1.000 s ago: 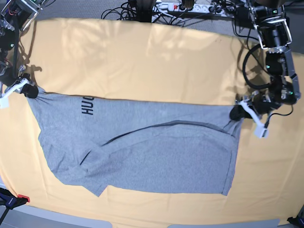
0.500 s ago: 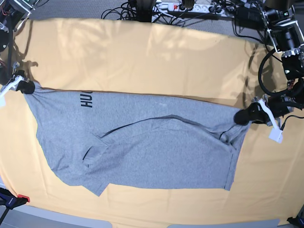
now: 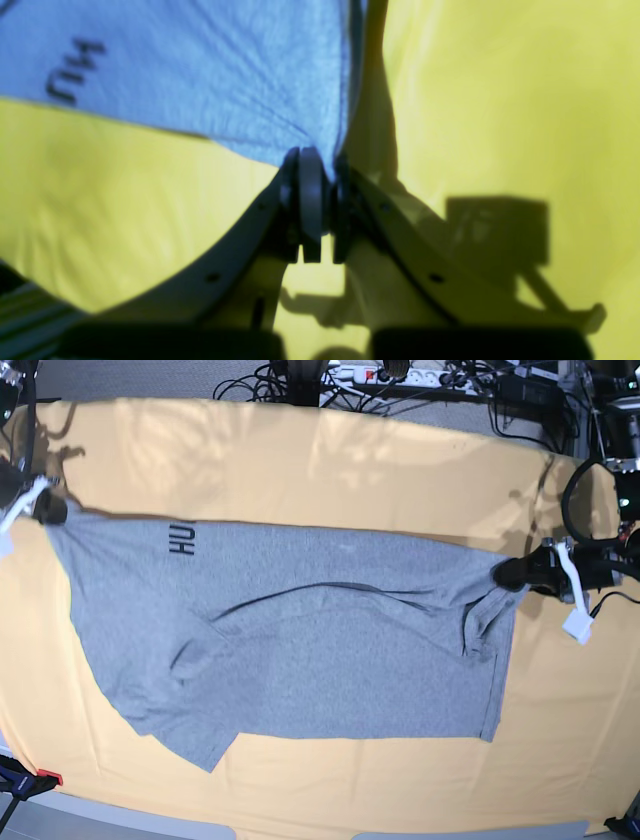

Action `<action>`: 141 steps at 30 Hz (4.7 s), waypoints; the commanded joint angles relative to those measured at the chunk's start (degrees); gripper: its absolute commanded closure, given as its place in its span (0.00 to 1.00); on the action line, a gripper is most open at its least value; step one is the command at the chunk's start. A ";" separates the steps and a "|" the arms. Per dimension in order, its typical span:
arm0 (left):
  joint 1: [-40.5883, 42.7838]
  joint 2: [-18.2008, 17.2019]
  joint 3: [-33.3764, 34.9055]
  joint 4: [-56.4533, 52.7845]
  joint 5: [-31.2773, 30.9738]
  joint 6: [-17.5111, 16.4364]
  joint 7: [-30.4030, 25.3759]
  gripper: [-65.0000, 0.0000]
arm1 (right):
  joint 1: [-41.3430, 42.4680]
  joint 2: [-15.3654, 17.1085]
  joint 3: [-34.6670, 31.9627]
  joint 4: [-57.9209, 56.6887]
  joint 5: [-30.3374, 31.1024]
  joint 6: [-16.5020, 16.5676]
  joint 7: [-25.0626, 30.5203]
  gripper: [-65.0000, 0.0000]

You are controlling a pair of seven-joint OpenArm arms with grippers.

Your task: Layout the t-shirt on the table in an organized manner, then fold the t-shirt properly

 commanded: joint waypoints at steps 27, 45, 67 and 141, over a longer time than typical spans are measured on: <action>8.98 -10.93 -0.85 1.60 -1.06 -0.28 -0.44 1.00 | -14.47 0.76 0.52 16.02 0.13 0.28 -5.70 1.00; 14.75 -12.50 -0.87 1.60 -1.06 -0.28 -0.44 1.00 | -15.41 0.79 0.52 16.02 -2.62 0.28 -5.89 1.00; 2.97 -9.18 -24.17 1.64 4.57 -0.28 -5.14 0.39 | -11.26 1.25 18.25 16.09 14.12 0.28 -3.67 0.67; -28.35 16.06 -0.07 -36.24 57.29 12.74 -51.80 1.00 | -0.79 0.81 15.37 15.82 13.73 0.28 6.23 0.67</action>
